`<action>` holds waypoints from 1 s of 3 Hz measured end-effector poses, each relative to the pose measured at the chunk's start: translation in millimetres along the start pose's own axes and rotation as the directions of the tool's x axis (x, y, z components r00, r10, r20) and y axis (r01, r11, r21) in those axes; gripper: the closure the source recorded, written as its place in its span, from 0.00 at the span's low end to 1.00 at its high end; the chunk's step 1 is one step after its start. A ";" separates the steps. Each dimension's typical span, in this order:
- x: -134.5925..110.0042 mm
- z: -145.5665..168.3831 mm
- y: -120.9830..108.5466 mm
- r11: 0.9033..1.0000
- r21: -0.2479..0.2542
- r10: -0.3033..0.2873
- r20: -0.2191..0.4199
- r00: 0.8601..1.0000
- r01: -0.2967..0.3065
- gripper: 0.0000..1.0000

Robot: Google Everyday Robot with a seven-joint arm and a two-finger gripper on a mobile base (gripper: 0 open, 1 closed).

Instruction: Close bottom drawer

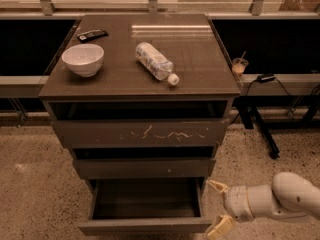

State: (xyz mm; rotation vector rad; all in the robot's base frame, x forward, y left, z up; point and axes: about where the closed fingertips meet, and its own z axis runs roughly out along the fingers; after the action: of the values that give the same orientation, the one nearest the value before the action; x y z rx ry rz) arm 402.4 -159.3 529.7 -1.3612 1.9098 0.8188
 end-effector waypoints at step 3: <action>35.9 90.2 -33.5 0.976 0.164 -0.174 0.206 0.963 0.142 0.00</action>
Offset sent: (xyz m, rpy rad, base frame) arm 0.0264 0.0381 -0.0618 0.1236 -0.2128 -0.0293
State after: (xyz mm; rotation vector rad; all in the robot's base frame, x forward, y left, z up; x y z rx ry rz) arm 438.5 -117.0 443.4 -1.2591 1.6346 0.7020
